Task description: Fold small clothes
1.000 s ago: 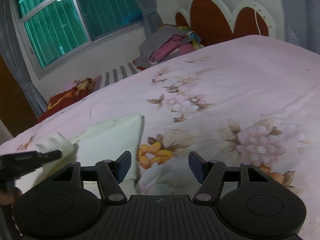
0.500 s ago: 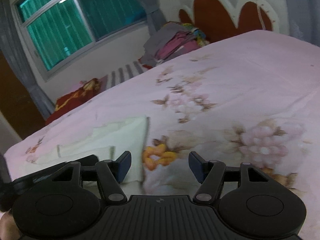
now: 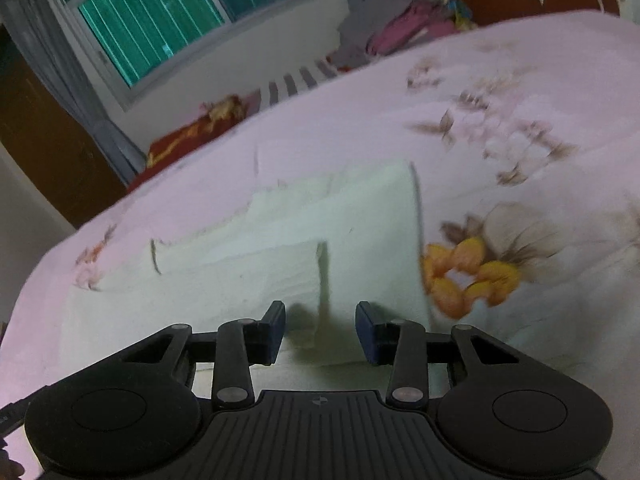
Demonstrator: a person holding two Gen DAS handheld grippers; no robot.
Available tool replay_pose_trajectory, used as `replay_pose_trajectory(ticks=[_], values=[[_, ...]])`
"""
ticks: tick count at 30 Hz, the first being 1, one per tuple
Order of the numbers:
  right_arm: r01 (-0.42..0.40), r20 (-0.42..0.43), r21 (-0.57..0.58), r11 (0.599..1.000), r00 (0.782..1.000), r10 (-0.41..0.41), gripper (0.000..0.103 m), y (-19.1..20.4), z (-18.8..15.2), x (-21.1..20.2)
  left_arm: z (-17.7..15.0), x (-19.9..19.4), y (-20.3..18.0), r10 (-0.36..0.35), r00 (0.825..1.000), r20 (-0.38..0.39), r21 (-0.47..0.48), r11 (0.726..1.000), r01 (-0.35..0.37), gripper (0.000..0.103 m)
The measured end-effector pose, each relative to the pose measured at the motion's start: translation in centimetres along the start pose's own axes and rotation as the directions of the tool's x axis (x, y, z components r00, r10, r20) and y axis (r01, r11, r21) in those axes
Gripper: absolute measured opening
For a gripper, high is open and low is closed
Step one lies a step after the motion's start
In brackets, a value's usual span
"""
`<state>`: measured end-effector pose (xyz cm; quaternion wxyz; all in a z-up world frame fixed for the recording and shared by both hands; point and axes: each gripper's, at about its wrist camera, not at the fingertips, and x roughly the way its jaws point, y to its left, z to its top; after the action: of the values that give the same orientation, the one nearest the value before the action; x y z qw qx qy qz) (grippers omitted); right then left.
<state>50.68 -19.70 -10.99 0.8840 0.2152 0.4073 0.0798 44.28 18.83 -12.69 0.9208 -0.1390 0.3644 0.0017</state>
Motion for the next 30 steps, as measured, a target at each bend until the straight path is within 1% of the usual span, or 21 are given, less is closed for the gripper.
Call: replay_pose_trajectory(ticks=[1, 3, 5, 6, 7, 8, 10, 11, 13, 14, 15, 16, 17, 18, 20, 26, 30], values=[[0.007, -0.001, -0.01, 1.0, 1.0, -0.007, 0.04, 0.2, 0.0, 0.3, 0.1, 0.6, 0.0, 0.007, 1.0, -0.015, 0.012, 1.0, -0.006, 0.048], [0.016, -0.002, -0.041, 0.999, 1.0, -0.016, 0.04, 0.9, 0.1, 0.7, 0.1, 1.4, 0.0, 0.015, 1.0, -0.006, 0.02, 1.0, -0.015, 0.047], [0.024, 0.001, -0.061, 0.998, 1.0, -0.024, 0.04, 1.5, 0.0, 1.2, 0.2, 1.9, -0.1, 0.016, 1.0, -0.004, 0.019, 1.0, -0.016, 0.042], [0.032, 0.006, -0.08, 0.996, 0.999, -0.031, 0.035, 1.8, -0.1, 1.4, 0.3, 2.1, -0.1, 0.019, 1.0, -0.005, 0.024, 1.0, -0.019, 0.04], [0.033, 0.007, -0.1, 0.994, 0.999, -0.033, 0.013, 2.1, -0.1, 1.6, 0.5, 2.3, 0.0, 0.018, 1.0, -0.007, 0.028, 0.999, -0.017, 0.038], [0.034, 0.004, -0.118, 0.992, 0.999, -0.034, 0.01, 2.4, -0.1, 1.8, 0.3, 2.2, -0.1, 0.016, 1.0, -0.008, 0.032, 0.999, -0.016, 0.037], [0.039, 0.017, -0.15, 0.988, 0.999, -0.037, 0.006, 2.8, 0.1, 1.7, 0.4, 2.0, 0.3, 0.008, 1.0, -0.014, 0.038, 0.999, -0.007, 0.035], [0.044, 0.038, -0.167, 0.985, 0.999, -0.038, 0.006, 3.0, 0.2, 1.2, 0.5, 2.0, 0.2, 0.007, 1.0, -0.017, 0.05, 0.999, -0.006, 0.035], [0.062, 0.119, -0.165, 0.984, 0.992, -0.043, 0.006, 2.9, 0.6, -0.7, 0.6, 2.1, 0.2, 0.005, 1.0, -0.021, 0.064, 0.998, -0.004, 0.035], [0.087, 0.165, -0.147, 0.985, 0.984, -0.062, 0.006, 2.5, 0.9, -1.7, 0.6, 2.3, 0.1, 0.005, 1.0, -0.022, 0.067, 0.998, -0.003, 0.035], [0.115, 0.193, -0.12, 0.986, 0.977, -0.091, 0.006, 1.8, 1.0, -2.4, 0.5, 2.3, 0.0, 0.005, 1.0, -0.022, 0.069, 0.998, -0.003, 0.035], [0.133, 0.19, -0.106, 0.985, 0.975, -0.111, 0.006, 1.1, 1.0, -2.4, 0.5, 2.3, 0.0, 0.005, 1.0, -0.023, 0.07, 0.998, -0.004, 0.035], [0.135, 0.159, -0.103, 0.985, 0.98, -0.118, 0.006, 0.4, 1.0, -2.0, 0.5, 2.3, 0.0, 0.007, 1.0, -0.024, 0.073, 0.997, -0.005, 0.035], [0.131, 0.133, -0.098, 0.987, 0.984, -0.118, 0.006, -0.1, 0.8, -1.6, 0.5, 2.3, -0.1, 0.008, 1.0, -0.025, 0.075, 0.997, -0.006, 0.035], [0.129, 0.116, -0.102, 0.986, 0.986, -0.117, 0.006, -0.5, 0.3, -1.2, 0.5, 2.3, -0.1, 0.007, 1.0, -0.026, 0.073, 0.997, -0.005, 0.035], [0.132, 0.114, -0.094, 0.987, 0.986, -0.121, 0.006, -0.9, 0.0, -0.9, 0.6, 2.3, -0.1, 0.006, 1.0, -0.03, 0.069, 0.998, -0.004, 0.035], [0.148, 0.161, -0.105, 0.983, 0.978, -0.13, 0.006, -0.7, 0.3, -1.8, 0.6, 2.3, -0.1, 0.006, 1.0, -0.03, 0.069, 0.998, -0.004, 0.035]])
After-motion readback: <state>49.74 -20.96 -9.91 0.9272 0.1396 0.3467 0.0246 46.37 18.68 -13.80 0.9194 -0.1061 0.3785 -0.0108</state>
